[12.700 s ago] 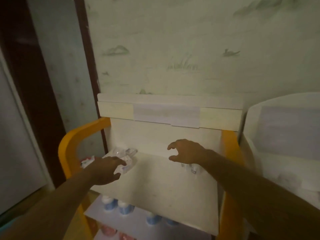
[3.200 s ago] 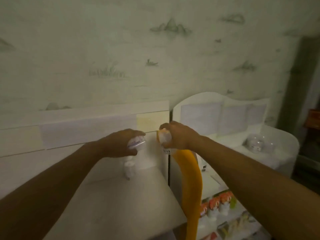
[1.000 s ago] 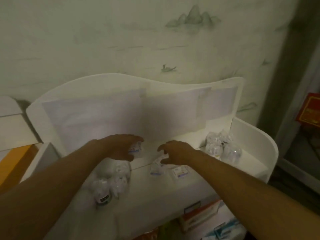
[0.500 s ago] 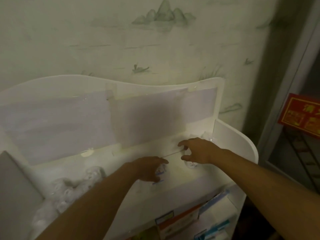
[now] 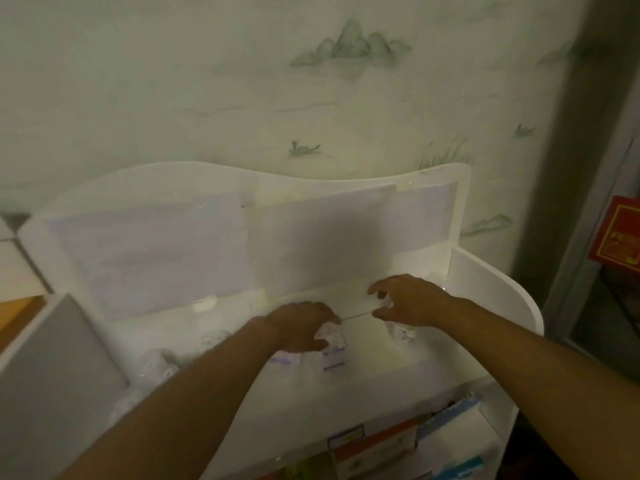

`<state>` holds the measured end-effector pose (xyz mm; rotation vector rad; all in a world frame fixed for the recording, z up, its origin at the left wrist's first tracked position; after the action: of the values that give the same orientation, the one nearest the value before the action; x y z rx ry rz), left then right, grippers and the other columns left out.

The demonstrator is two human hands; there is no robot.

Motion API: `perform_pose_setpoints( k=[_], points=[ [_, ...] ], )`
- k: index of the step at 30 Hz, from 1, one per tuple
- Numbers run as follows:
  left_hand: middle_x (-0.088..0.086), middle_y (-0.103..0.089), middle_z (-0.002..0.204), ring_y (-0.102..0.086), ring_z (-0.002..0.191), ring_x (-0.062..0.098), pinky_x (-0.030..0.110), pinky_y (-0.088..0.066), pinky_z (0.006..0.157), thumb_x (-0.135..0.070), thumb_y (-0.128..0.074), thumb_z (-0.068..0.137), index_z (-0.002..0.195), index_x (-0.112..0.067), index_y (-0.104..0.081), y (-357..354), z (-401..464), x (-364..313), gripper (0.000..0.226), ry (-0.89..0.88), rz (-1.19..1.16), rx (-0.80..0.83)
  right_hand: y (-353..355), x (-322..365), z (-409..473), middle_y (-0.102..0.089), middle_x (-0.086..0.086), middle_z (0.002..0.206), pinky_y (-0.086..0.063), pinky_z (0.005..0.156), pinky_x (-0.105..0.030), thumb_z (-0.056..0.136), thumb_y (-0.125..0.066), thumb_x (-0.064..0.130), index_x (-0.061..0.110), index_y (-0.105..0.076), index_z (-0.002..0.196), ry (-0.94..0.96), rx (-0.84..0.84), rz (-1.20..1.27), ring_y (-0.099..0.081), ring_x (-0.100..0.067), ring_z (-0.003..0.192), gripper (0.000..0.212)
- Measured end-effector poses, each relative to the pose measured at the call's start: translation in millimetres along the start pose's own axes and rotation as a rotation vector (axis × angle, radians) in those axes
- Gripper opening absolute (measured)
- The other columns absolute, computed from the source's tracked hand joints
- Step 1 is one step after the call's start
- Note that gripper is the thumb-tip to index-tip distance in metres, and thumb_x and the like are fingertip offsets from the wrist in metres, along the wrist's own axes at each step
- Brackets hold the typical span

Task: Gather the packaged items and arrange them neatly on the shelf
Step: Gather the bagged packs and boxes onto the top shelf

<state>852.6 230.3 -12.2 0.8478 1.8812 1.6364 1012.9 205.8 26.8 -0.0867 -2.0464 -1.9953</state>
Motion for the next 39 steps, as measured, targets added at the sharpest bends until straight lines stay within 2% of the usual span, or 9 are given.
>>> perform_pose_setpoints(
  k=[8,12,15,19,24,27,29,33,39],
  points=[
    [-0.008,-0.041,0.147,-0.042,0.132,0.016,0.032,-0.035,0.108,-0.041,-0.050,0.094,0.140,-0.035,-0.041,85,-150,104,0.047,0.268,0.223,-0.010,41,141,46,-0.047,0.001,0.145,-0.035,0.108,-0.034,0.091,-0.059,0.047,0.027,-0.032,0.148,0.273,-0.049,-0.032,-0.042,-0.021,0.134,0.066],
    [-0.010,-0.042,0.146,-0.044,0.129,0.012,0.029,-0.037,0.106,-0.044,-0.052,0.093,0.141,-0.037,-0.039,98,-243,161,0.050,0.454,0.218,-0.017,42,210,53,-0.041,-0.001,0.151,-0.033,0.113,-0.040,0.089,-0.060,0.048,0.028,-0.035,0.146,0.356,-0.075,-0.041,-0.039,-0.022,0.138,0.066],
    [-0.010,-0.042,0.146,-0.043,0.131,0.012,0.029,-0.036,0.106,-0.044,-0.052,0.093,0.141,-0.036,-0.038,98,-303,187,0.050,0.542,0.187,-0.045,38,269,50,-0.044,-0.001,0.149,-0.033,0.113,-0.038,0.089,-0.063,0.045,0.026,-0.041,0.144,0.416,-0.070,-0.028,-0.041,-0.021,0.136,0.062],
    [-0.007,-0.041,0.149,-0.042,0.134,0.016,0.032,-0.037,0.107,-0.045,-0.050,0.095,0.144,-0.033,-0.035,82,-390,222,0.052,0.622,0.164,-0.066,34,365,36,-0.044,0.000,0.149,-0.031,0.113,-0.034,0.092,-0.060,0.041,0.024,-0.045,0.141,0.494,-0.092,0.017,-0.040,-0.020,0.136,0.054],
    [-0.010,-0.043,0.146,-0.047,0.126,0.009,0.027,-0.039,0.102,-0.041,-0.050,0.095,0.141,-0.035,-0.039,59,-521,276,0.047,0.662,0.106,-0.165,10,505,16,-0.047,-0.003,0.147,-0.035,0.110,-0.036,0.094,-0.058,0.040,0.022,-0.046,0.141,0.547,-0.122,0.120,-0.045,-0.022,0.132,0.052],
    [-0.013,-0.043,0.144,-0.050,0.119,0.007,0.026,-0.041,0.098,-0.042,-0.051,0.095,0.139,-0.038,-0.039,32,-599,313,0.046,0.726,0.026,-0.165,-19,591,9,-0.045,-0.003,0.148,-0.035,0.111,-0.040,0.092,-0.058,0.044,0.024,-0.044,0.142,0.588,-0.082,0.050,-0.043,-0.023,0.133,0.055],
    [-0.014,-0.043,0.144,-0.048,0.123,0.007,0.026,-0.041,0.100,-0.042,-0.052,0.094,0.139,-0.039,-0.039,10,-642,334,0.047,0.753,-0.006,-0.143,-38,637,5,-0.044,-0.001,0.149,-0.034,0.113,-0.042,0.092,-0.058,0.045,0.025,-0.044,0.142,0.600,-0.066,0.010,-0.039,-0.023,0.137,0.056],
    [-0.010,-0.042,0.145,-0.044,0.129,0.010,0.026,-0.037,0.106,-0.040,-0.053,0.095,0.140,-0.034,-0.040,-31,-706,365,0.047,0.805,-0.084,-0.082,-79,692,3,-0.046,-0.003,0.148,-0.035,0.112,-0.042,0.092,-0.058,0.045,0.023,-0.046,0.141,0.588,0.004,-0.089,-0.040,-0.023,0.137,0.055],
    [-0.007,-0.034,0.152,-0.045,0.129,0.010,0.021,-0.034,0.104,-0.039,-0.052,0.096,0.140,-0.034,-0.040,-73,-752,395,0.046,0.860,-0.128,-0.063,-121,728,38,-0.046,-0.004,0.148,-0.036,0.112,-0.040,0.092,-0.060,0.043,0.020,-0.046,0.140,0.524,0.122,-0.135,-0.042,-0.024,0.135,0.055]
  ],
)
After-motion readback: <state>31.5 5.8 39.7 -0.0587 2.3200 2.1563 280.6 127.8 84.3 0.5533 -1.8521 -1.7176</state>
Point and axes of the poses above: each hand's wrist, its own z-axis towards the middle knuckle, its own y-axis out of the back of the hand, x = y × z, the point moved 8 cm from there along z, towards the middle knuckle
